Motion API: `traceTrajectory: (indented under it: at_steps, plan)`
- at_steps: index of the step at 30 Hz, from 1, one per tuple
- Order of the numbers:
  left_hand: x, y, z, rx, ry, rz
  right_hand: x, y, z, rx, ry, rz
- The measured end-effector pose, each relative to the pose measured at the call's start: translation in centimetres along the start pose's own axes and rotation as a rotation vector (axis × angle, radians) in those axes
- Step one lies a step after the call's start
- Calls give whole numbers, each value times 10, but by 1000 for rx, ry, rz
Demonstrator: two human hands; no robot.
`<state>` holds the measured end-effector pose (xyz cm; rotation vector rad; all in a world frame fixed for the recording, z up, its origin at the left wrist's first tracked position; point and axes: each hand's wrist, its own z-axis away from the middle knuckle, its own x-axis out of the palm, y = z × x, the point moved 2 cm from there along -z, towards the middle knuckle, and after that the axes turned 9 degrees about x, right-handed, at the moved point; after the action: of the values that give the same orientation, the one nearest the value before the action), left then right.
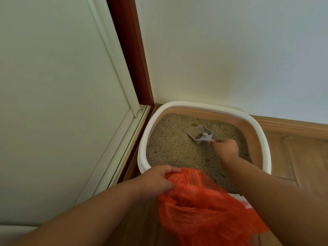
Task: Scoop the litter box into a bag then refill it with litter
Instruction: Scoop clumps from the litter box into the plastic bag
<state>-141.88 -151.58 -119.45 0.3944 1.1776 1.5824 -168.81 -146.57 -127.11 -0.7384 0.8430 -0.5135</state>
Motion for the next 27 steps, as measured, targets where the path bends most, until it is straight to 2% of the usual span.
traceTrajectory:
  at_steps: [4, 11, 15, 19, 27]
  plan:
    - [1, -2, 1, -2, 18, 1, 17, -7, -6, 41, -5, -28]
    - [0, -4, 0, -17, 16, 53, 35, -35, -23, 75, 24, 105]
    - [1, -4, 0, -25, 17, 93, 56, -44, -19, 61, -9, 52]
    - [0, -7, 0, -24, 24, 109, 72, -24, -14, 76, -39, -109]
    - [1, -10, -1, -21, 6, 74, 42, 0, 11, -51, -91, -204]
